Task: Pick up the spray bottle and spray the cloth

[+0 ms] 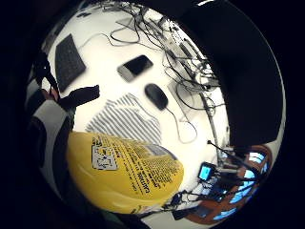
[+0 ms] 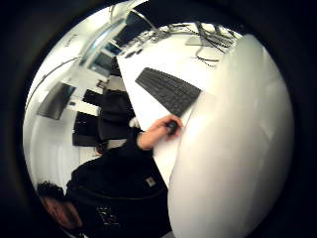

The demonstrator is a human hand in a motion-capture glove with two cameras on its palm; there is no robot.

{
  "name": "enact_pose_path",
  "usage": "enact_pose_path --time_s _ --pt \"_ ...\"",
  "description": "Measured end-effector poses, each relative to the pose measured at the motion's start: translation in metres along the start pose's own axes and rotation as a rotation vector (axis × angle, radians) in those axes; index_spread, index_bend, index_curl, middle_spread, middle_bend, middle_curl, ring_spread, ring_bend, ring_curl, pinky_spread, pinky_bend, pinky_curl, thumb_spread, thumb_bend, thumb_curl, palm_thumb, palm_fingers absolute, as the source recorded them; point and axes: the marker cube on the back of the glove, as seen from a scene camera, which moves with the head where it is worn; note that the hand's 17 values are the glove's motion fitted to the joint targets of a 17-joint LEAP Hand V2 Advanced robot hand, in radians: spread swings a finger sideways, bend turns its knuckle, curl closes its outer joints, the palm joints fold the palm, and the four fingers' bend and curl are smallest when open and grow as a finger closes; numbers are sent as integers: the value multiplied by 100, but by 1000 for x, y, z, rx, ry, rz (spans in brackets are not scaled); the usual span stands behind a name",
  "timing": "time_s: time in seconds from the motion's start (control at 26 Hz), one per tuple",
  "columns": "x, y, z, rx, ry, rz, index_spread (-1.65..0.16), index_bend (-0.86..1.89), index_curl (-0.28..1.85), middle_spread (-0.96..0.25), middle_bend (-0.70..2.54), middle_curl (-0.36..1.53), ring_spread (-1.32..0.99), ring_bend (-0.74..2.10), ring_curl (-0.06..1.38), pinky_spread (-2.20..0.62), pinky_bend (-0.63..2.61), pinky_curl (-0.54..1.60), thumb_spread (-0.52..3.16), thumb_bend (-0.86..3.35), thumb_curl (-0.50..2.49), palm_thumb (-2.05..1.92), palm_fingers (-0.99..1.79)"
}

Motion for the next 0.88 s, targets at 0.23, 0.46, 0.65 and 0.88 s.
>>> enact_pose_path --time_s 0.23,0.46,0.65,0.88 --pt "-15 -40 9 126 -391 13 -33 18 54 -20 58 53 -23 63 46 -31 43 39 11 -3 80 101 132" --pt "4 -66 18 358 -716 100 -33 18 54 -19 58 53 -23 63 46 -31 44 39 11 -3 80 101 132" --pt "14 -67 48 338 -881 118 -33 18 55 -19 58 53 -23 63 46 -31 44 39 11 -3 80 101 132" --pt "10 -75 70 375 -982 132 -32 18 55 -19 58 53 -23 63 46 -31 44 39 10 -3 80 101 132"
